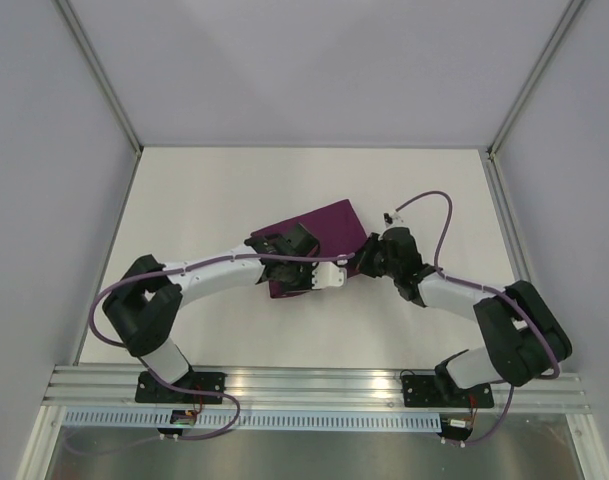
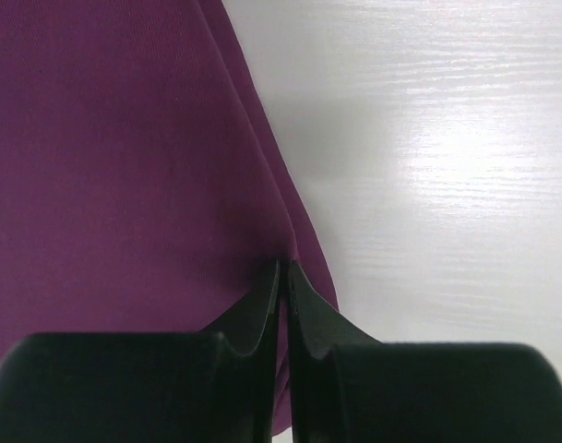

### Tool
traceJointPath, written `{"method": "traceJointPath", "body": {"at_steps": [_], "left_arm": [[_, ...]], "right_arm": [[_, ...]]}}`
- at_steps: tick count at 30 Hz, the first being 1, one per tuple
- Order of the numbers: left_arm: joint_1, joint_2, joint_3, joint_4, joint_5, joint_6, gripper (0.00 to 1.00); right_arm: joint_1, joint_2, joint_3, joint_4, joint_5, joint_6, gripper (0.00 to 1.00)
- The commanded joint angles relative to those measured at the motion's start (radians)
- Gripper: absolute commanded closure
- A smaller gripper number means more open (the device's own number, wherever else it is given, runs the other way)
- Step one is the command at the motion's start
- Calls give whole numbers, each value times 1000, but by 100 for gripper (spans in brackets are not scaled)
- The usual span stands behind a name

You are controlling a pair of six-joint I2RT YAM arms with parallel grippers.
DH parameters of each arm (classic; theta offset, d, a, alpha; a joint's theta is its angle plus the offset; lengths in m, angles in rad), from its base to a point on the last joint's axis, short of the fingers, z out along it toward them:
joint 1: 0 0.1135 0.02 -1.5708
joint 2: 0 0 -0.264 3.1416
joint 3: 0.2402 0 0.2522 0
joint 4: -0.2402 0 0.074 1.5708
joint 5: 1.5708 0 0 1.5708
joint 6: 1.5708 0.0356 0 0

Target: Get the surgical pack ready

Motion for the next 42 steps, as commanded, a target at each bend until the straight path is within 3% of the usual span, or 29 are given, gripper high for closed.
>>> {"method": "traceJointPath", "body": {"at_steps": [1,6,7,9,10,11,12,13,15,17,19,22,25,28,32,35,42], "left_arm": [[3,-31,-36,-53,-45,38,90],[3,-71,-23,-78,-12,21,87],[3,-82,-13,-85,-4,19,83],[3,-123,26,-139,20,12,77],[3,-140,62,-162,54,4,74],[3,-184,79,-186,70,-22,72],[3,-208,92,-196,83,-36,62],[3,-259,114,-200,85,-47,60],[3,-313,113,-193,71,-54,54],[4,-362,87,-167,-8,-54,53],[44,-352,73,-161,-97,-70,53],[185,-283,70,-151,-87,-126,53],[227,-217,47,-118,-134,-111,53],[227,-211,-16,-32,-92,-110,43],[228,-170,-39,-10,-41,-130,45],[227,-116,-61,-3,-79,-130,52],[227,-102,-133,11,-107,-111,53]], "right_arm": [[-51,-38,-43,-120,51,-20,99],[-132,-193,6,-288,33,-101,99],[-141,-211,19,-316,21,-118,98],[-170,-257,75,-374,-10,-173,89],[-185,-265,96,-390,-12,-195,83],[-193,-262,134,-411,-9,-210,62],[-199,-251,153,-411,-4,-241,47],[-218,-210,171,-401,-15,-255,35],[-224,-144,263,-407,-73,-302,20],[-224,-29,331,-434,-100,-328,16],[-224,70,411,-442,-131,-361,16],[-225,173,474,-427,-173,-400,18],[-225,276,532,-437,-257,-430,25],[-225,329,523,-416,-326,-424,31],[-225,306,425,-335,-337,-402,37],[-225,272,359,-310,-332,-385,47],[-225,200,264,-267,-298,-359,58]]}}
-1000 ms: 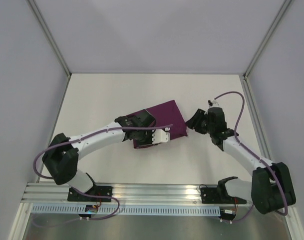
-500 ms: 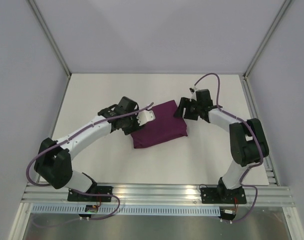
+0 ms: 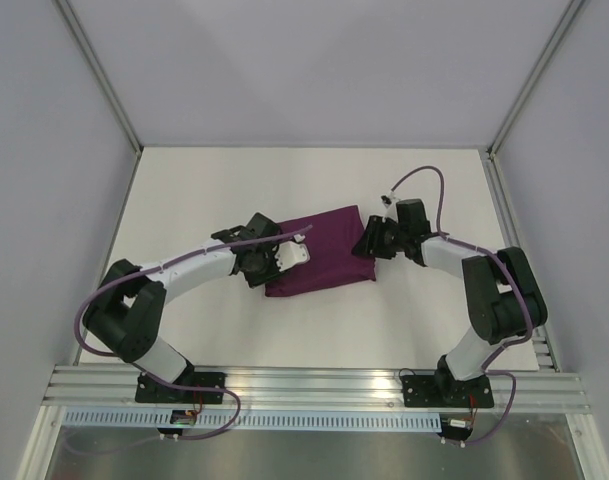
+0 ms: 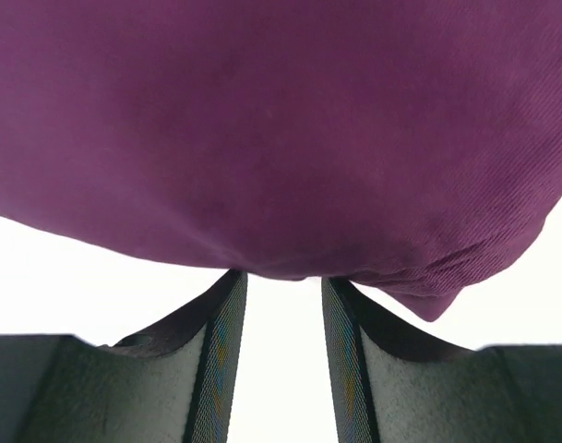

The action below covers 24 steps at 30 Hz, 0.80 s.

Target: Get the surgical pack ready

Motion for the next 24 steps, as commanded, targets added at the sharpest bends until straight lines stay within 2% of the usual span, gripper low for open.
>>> {"method": "traceJointPath", "body": {"at_steps": [1,7,14,19,24], "left_arm": [[-4,-18,-18,13,1,0,53],[-4,-122,-12,-34,3,5,52],[16,-221,-23,-94,-124,-18,51],[76,-268,-28,-152,-235,-67,49],[189,-304,-45,-187,-256,-93,46]], "right_arm": [[-1,-37,-35,41,14,8,59],[-3,-56,-65,49,17,27,64],[-3,-132,-139,72,52,76,85],[0,-196,-243,136,61,201,100],[109,-264,-325,194,203,332,100]]}}
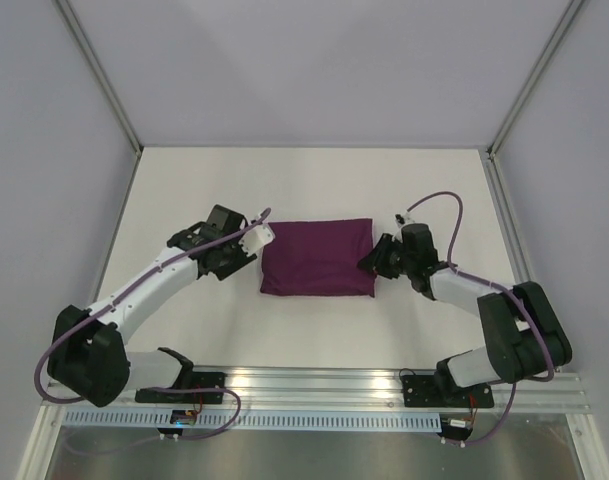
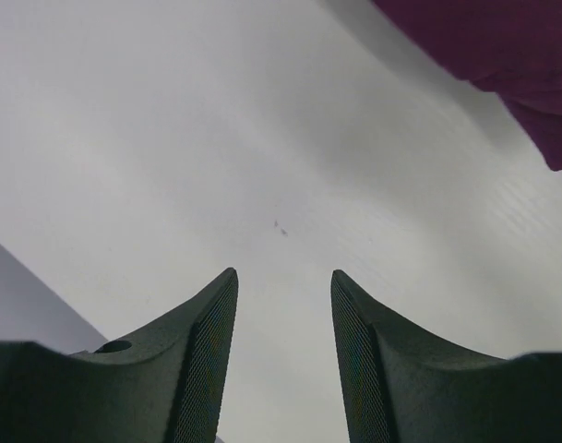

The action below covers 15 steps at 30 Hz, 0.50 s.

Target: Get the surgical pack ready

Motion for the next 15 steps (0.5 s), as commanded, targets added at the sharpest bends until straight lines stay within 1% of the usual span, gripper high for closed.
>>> {"method": "traceJointPath", "body": {"at_steps": [1,2,4,5,7,8,9,10,14,15], "left_arm": [[79,-50,-13,-54,-63,-52,46],[113,-58,-13,-59,-65,-52,46],[132,-93,-14,-62,-69,-52,46],[142,-106,-13,-62,-69,-52,46],[152,-144,-7,-68,-56,-54,45],[156,-155,-5,-70,-48,-57,45],[162,-165,-5,-70,-42,-57,45],[164,-185,-5,-71,-37,-57,45],[166,-242,-13,-65,-29,-63,45],[167,-256,-14,-62,-26,-61,44]], "right_arm": [[121,-40,-68,43,122,134,99],[150,-38,-77,65,152,216,99],[215,-24,-88,97,244,295,100],[285,9,-77,131,298,344,99],[354,48,-38,142,335,375,100],[411,75,11,142,384,387,99],[433,119,31,143,415,415,99],[469,146,50,151,426,424,100],[543,256,169,156,438,458,100],[561,282,229,151,445,459,100]]}}
